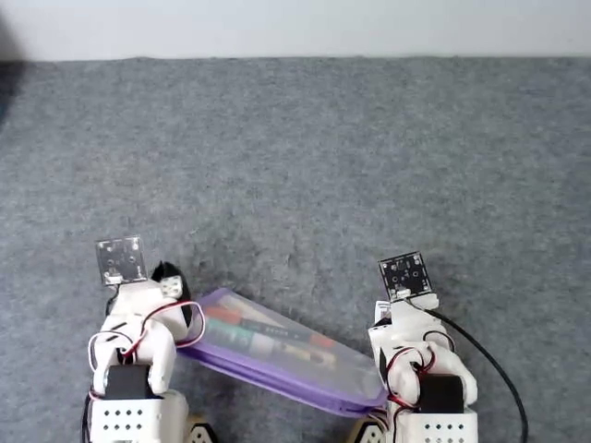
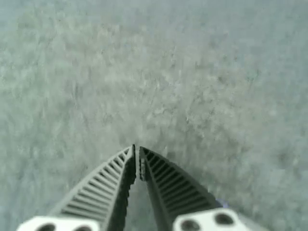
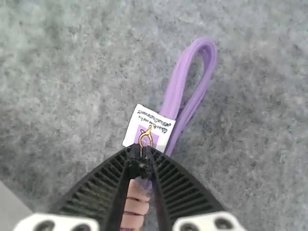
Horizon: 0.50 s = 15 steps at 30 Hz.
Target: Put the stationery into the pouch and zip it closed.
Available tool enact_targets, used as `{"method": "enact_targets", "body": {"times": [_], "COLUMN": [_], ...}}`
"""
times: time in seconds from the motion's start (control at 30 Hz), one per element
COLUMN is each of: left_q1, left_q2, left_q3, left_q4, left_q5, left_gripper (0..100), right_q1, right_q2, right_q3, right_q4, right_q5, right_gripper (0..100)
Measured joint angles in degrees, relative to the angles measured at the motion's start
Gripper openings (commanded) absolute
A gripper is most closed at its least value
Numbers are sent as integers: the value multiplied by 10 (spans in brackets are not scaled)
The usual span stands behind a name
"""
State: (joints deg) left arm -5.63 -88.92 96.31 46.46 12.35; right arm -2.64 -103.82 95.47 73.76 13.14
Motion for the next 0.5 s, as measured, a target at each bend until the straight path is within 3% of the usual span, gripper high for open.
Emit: {"method": "enact_targets", "body": {"times": [0.5], "left_q1": [0], "left_q2": [-1], "left_q3": [0], "left_q4": [25], "left_q5": [-1], "left_gripper": [14], "right_q1": [0], "right_q2": [0], "right_q3": [0], "right_q4": [0], "right_q5": [0], "right_gripper": [9]}}
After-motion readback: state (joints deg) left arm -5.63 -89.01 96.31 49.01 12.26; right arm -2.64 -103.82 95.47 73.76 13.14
